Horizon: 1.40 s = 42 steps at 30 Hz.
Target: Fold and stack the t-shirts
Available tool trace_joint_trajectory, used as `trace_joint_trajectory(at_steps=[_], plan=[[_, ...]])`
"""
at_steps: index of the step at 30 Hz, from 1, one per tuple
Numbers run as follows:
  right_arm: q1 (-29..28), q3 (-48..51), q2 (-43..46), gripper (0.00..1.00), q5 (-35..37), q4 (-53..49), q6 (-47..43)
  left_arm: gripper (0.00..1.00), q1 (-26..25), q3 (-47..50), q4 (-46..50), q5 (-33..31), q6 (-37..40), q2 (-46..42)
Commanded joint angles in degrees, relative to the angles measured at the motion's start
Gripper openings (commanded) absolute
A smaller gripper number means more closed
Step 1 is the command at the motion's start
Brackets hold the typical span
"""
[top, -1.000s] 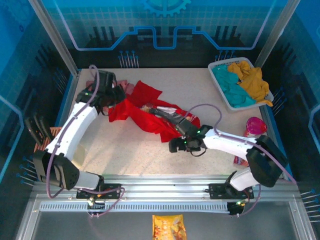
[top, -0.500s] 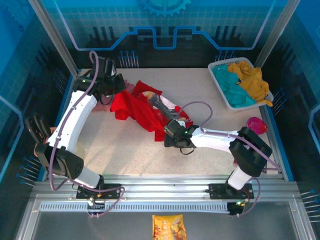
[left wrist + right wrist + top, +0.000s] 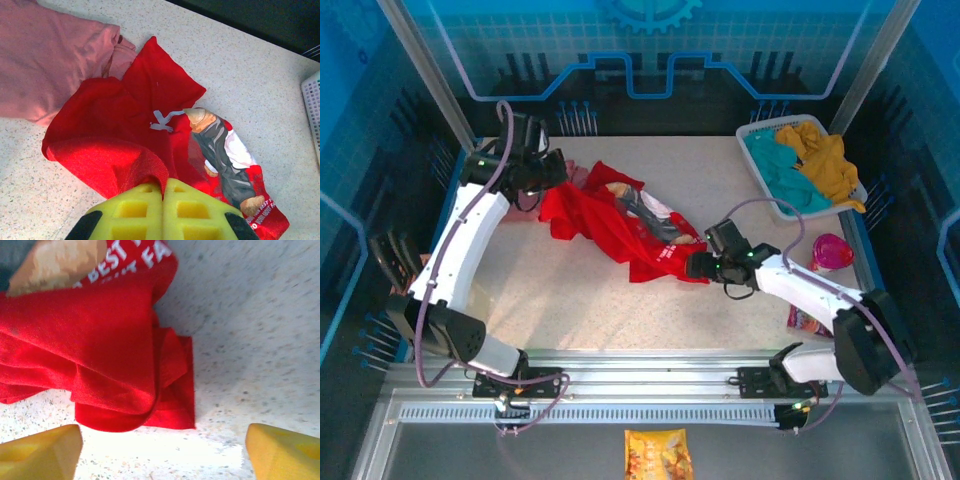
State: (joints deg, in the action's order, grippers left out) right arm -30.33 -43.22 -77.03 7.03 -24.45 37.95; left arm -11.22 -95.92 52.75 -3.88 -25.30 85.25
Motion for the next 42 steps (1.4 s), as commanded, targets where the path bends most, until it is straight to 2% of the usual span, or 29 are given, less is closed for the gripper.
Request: trace_joint_trajectory(at_steps=[1,3,5,6,8,11,12,14,18,22,26,28,33,36,40,42], plan=[[0.6,-1.5,-2.9,0.73,-5.6,3.3,-0.6,0.0,0.0,-1.4,1.1,-0.4,1.4,-2.5],[1.2,-1.7,-4.8,0.6,-7.5,4.1,1.2,0.0,0.0,-1.5,1.5,-0.5,1.5,-2.6],[0.8,-1.1,-5.9,0.54,-7.9,4.5,2.9,0.0,0.0,-1.6,1.6,-0.2,1.4,-2.6],[0.6,-0.2,-6.0,0.48,-8.5,5.8,3.7,0.0,0.0,-1.5,1.5,0.0,1.3,-2.6],[0.6,0.9,-5.9,0.34,-9.5,7.5,4.2,0.0,0.0,-1.6,1.5,-0.1,1.4,-2.8],[2.8,-0.1,-3.7,0.02,-10.2,4.4,1.9,0.0,0.0,-3.4,2.5,-0.4,2.4,-2.6],[4.4,-0.3,-2.0,0.0,-11.1,2.8,0.6,0.0,0.0,-4.6,3.4,-0.9,3.3,-2.5],[8.6,-1.2,2.2,0.0,-14.1,-1.1,-2.8,0.0,0.1,-7.1,5.3,-2.1,5.3,-1.9],[22.2,-5.0,9.7,0.0,-26.4,-8.5,-7.8,0.0,1.1,-10.6,7.7,-2.6,7.6,-1.8],[32.0,-12.5,9.2,0.0,-32.2,-15.1,-10.1,0.0,2.2,-10.2,8.4,-3.1,9.3,-2.1],[33.0,-16.6,3.9,0.0,-29.9,-18.4,-13.1,0.0,3.0,-10.3,8.9,-0.2,8.2,-1.6],[33.3,-15.2,1.5,0.06,-29.2,-15.9,-13.2,0.0,3.0,-9.8,8.7,-0.6,8.7,-1.8],[34.0,-11.4,-4.7,0.0,-31.9,-9.5,-12.9,0.0,3.2,-8.0,8.1,-0.8,9.7,-1.8],[34.1,-9.0,-5.5,0.05,-32.9,-5.4,-12.1,0.0,3.1,-7.1,7.3,-0.4,9.4,-1.0],[34.0,-7.5,-8.0,0.04,-33.2,-2.0,-12.1,0.0,3.1,-7.1,5.9,0.2,8.8,0.5],[34.1,-7.6,-9.9,0.0,-32.3,-0.2,-12.1,0.0,3.1,-7.5,5.4,0.4,8.5,1.5]])
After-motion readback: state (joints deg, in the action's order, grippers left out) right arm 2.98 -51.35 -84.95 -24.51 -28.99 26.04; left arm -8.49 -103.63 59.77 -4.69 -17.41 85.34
